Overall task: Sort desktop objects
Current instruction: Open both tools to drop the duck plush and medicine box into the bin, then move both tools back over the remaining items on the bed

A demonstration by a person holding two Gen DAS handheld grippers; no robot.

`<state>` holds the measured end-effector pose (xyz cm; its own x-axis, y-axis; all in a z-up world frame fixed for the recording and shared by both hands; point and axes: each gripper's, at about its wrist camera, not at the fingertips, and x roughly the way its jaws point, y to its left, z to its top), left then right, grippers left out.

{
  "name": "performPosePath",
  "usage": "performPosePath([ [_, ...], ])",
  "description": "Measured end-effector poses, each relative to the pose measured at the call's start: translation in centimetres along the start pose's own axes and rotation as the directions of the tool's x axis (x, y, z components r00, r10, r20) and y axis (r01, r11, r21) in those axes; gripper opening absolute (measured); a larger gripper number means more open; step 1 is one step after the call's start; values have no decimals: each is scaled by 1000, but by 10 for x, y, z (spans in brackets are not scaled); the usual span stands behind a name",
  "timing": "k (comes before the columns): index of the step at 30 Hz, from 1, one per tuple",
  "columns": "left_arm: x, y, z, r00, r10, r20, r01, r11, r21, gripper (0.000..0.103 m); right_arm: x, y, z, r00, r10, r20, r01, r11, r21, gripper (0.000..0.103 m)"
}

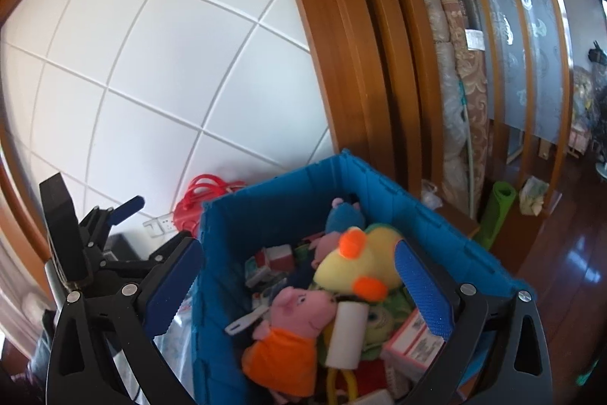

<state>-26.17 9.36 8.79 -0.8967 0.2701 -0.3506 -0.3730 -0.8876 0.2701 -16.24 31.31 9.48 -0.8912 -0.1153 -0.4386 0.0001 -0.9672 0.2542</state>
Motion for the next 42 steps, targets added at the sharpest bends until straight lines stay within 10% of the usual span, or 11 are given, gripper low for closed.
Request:
performPosePath([
  [14,-84,127,-137,969,238,-68,-243,967,-78,96,28,98,-72,986,154,-62,-157,986,-52,103],
  [26,-110,217,-248,939,266,-218,-294,950,-107,96,106,230,-164,957,203,-206,-245,948,-204,103],
  [42,23,230,-316,930,144,-338,-188,977,-103,96,399,234,-256,820,2,-572,-189,945,-266,97],
])
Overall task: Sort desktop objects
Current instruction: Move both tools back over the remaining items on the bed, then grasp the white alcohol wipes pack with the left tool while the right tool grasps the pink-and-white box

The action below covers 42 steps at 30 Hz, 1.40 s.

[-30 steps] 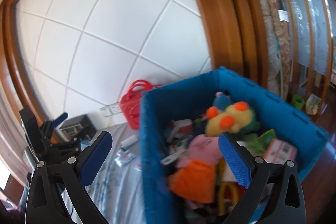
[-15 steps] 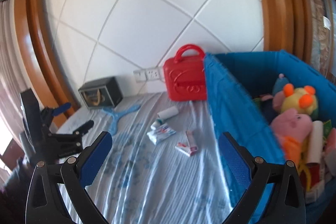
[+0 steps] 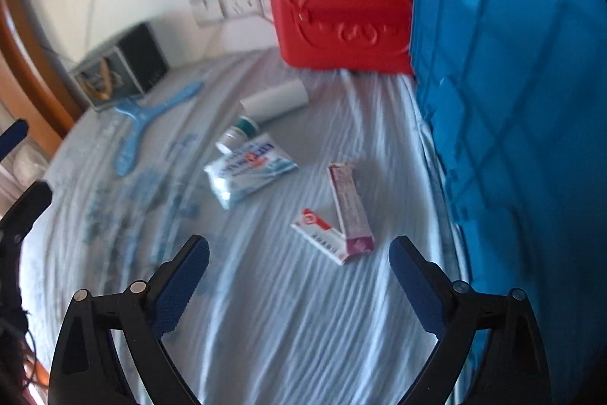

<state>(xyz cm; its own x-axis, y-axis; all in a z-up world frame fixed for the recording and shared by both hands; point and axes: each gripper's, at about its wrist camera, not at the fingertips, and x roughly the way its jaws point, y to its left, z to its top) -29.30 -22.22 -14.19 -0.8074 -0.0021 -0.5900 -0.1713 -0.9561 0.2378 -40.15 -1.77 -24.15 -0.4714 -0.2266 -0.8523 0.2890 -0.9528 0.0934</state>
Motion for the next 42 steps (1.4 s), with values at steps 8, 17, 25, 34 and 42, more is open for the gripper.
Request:
performPosePath([
  [8,131,-27,-24,976,-140,-169,148,989,32,91,106,-33,12,984,-55,-167,51,998,-28,69],
  [17,202,-40,-30,947,-196,-256,216,975,55,91,119,-50,6,983,-57,-172,56,998,-8,54],
  [25,221,-35,-37,893,-335,-301,337,940,-46,63,122,-33,9,986,-93,-141,82,993,-86,29],
  [34,178,-33,-49,909,-311,-279,318,948,-21,51,93,-21,-2,996,-7,-88,4,999,-39,26],
  [42,96,-10,-41,944,-262,-201,266,964,-10,51,23,0,-8,997,76,-7,-76,997,-22,26],
])
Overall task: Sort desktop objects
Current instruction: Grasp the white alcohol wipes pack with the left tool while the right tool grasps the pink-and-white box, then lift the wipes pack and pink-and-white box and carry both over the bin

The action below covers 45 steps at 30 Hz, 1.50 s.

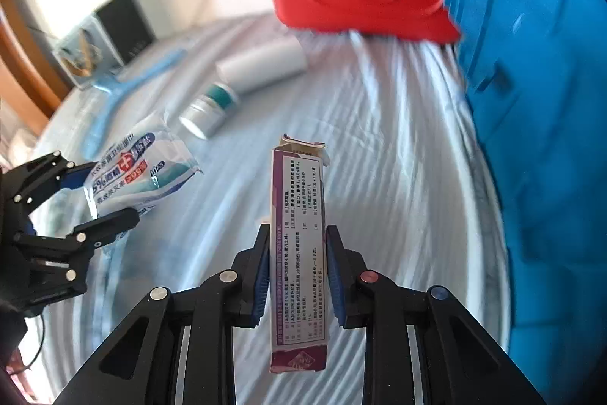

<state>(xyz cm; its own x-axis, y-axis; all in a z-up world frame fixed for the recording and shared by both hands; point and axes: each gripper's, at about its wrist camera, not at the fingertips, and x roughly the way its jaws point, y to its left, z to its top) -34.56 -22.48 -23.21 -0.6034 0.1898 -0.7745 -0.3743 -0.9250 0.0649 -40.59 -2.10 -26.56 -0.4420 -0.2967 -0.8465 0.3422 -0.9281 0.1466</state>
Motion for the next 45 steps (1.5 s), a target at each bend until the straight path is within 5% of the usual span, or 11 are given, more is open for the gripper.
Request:
performPosePath([
  [5,-72,-11,16,992,25,123,-28,999,21,51,-86,25,-16,992,40,116,-42,999,12,26],
  [9,-135,-45,42,966,-10,259,-14,996,94,51,-179,45,-42,971,9,238,-12,1000,10,26],
  [16,-219,-146,107,877,-196,439,82,960,266,52,-343,36,-91,880,-181,439,161,983,84,26],
  [21,-248,-228,156,818,-283,501,115,934,338,52,-410,-17,-105,813,-344,470,297,939,173,26],
  [26,-246,-293,195,810,-272,520,103,938,330,52,-432,-83,-103,782,-431,451,359,902,240,26],
  [31,-244,-337,219,832,-205,516,41,949,312,52,-443,-128,-115,762,-467,449,362,882,303,26],
  [40,-236,-372,242,868,-70,492,-46,975,219,59,-459,-171,-131,766,-447,462,300,884,357,28],
  [41,-234,-375,243,873,-51,485,-62,975,213,65,-458,-174,-131,773,-445,452,297,883,362,41],
  [42,-231,-377,246,877,-15,481,-94,975,203,77,-458,-177,-132,772,-451,447,296,878,375,70],
  [43,-232,-382,243,872,18,489,-127,974,189,84,-461,-180,-135,760,-464,455,303,872,384,83],
  [45,-234,-384,244,857,72,510,-176,972,158,87,-464,-181,-139,742,-483,464,322,865,386,92],
])
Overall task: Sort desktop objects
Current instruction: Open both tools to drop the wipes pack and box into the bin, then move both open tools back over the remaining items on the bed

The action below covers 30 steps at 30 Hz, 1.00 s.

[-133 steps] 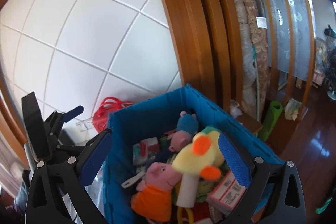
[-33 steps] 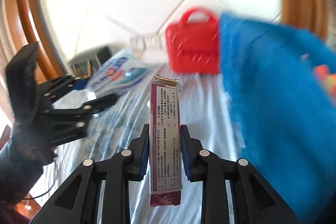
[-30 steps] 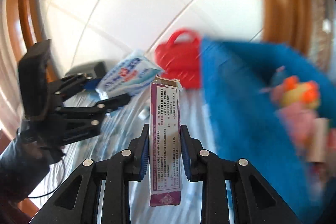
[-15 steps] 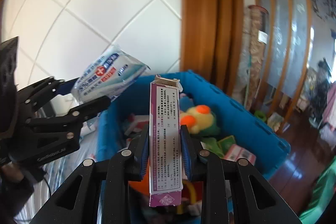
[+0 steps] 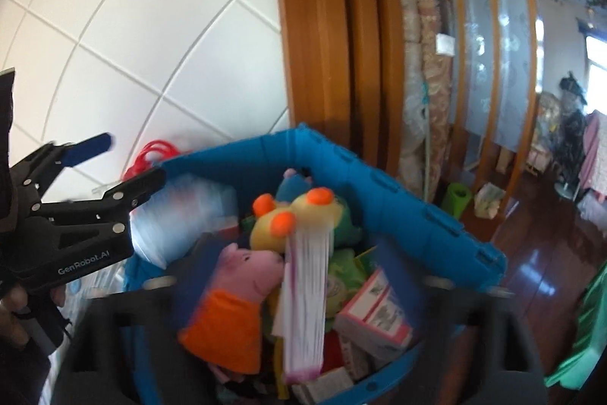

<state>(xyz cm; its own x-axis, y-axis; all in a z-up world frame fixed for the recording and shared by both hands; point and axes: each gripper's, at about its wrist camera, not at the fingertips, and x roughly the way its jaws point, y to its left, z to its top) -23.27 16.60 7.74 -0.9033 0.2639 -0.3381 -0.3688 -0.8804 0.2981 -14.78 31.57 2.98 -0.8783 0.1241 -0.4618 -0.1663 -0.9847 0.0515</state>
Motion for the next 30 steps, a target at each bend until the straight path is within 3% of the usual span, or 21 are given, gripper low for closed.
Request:
performPosePath([
  [3,-5,6,1,1000,29,5,-29,999,-37,92,-9,-6,-1,1000,4,17,-4,1000,15,92],
  [10,-17,7,-1,993,108,37,-108,994,-17,92,-23,-12,-16,999,27,24,-27,999,41,100],
  [20,-35,16,-6,986,157,57,-155,987,-32,92,-38,-8,-27,998,54,29,-55,998,34,102],
  [25,-43,29,-21,985,167,47,-164,985,-49,92,-40,8,-30,998,63,29,-64,998,24,102],
  [30,-56,61,-43,983,183,33,-180,981,-71,92,-43,48,-28,995,97,37,-97,995,-3,102],
])
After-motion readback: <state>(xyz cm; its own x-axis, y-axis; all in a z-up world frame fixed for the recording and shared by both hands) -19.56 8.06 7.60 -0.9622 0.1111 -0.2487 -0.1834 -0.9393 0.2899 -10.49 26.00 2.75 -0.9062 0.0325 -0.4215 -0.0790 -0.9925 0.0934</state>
